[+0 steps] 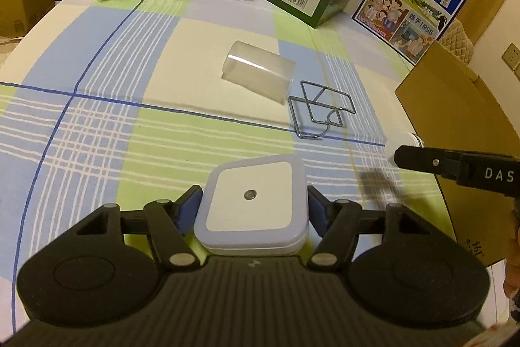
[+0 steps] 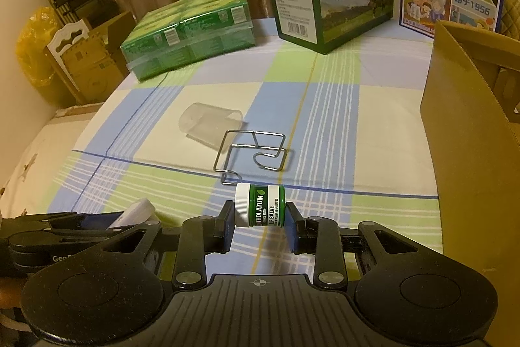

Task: Organize rigid objects
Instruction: 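Carry the nightlight and pill bottle over the cardboard box with both grippers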

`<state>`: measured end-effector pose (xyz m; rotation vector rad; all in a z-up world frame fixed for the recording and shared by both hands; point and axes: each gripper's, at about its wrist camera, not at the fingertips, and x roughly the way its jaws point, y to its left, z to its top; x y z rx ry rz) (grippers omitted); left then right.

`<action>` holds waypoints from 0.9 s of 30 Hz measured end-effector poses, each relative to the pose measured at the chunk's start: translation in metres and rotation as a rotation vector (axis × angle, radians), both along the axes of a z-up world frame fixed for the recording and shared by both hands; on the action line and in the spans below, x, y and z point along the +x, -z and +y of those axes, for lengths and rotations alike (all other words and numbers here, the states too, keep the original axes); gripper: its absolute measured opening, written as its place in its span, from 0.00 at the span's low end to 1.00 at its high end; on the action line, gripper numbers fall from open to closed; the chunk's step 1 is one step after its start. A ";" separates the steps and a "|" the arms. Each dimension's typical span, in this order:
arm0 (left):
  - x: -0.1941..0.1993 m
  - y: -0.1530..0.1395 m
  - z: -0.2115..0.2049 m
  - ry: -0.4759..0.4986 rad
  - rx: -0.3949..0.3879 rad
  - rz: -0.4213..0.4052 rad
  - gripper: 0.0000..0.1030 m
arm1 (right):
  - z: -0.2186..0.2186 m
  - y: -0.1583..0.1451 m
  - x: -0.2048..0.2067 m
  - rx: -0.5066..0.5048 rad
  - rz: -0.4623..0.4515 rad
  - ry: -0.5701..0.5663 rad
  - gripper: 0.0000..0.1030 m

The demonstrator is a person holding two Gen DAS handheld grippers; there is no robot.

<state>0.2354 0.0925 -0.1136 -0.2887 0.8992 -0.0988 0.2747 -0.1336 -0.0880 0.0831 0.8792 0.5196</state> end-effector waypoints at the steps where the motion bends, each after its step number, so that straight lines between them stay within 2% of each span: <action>1: -0.001 -0.001 -0.001 0.008 0.008 -0.001 0.61 | 0.000 0.000 0.000 0.001 -0.001 -0.001 0.27; 9: -0.008 -0.014 -0.013 0.052 0.050 -0.057 0.61 | -0.002 -0.004 -0.002 0.015 -0.010 0.007 0.27; 13: -0.009 -0.023 -0.015 0.042 0.012 -0.080 0.61 | -0.001 -0.007 -0.007 0.023 -0.017 0.007 0.27; 17: -0.011 -0.033 -0.026 0.051 0.019 -0.110 0.61 | -0.002 -0.010 -0.013 0.009 -0.041 0.016 0.27; 23: -0.033 -0.045 -0.040 0.043 0.044 -0.141 0.61 | -0.019 -0.014 -0.043 0.014 -0.061 0.076 0.27; 27: -0.058 -0.060 -0.052 0.020 0.068 -0.166 0.61 | -0.033 -0.028 -0.069 0.040 -0.082 0.110 0.27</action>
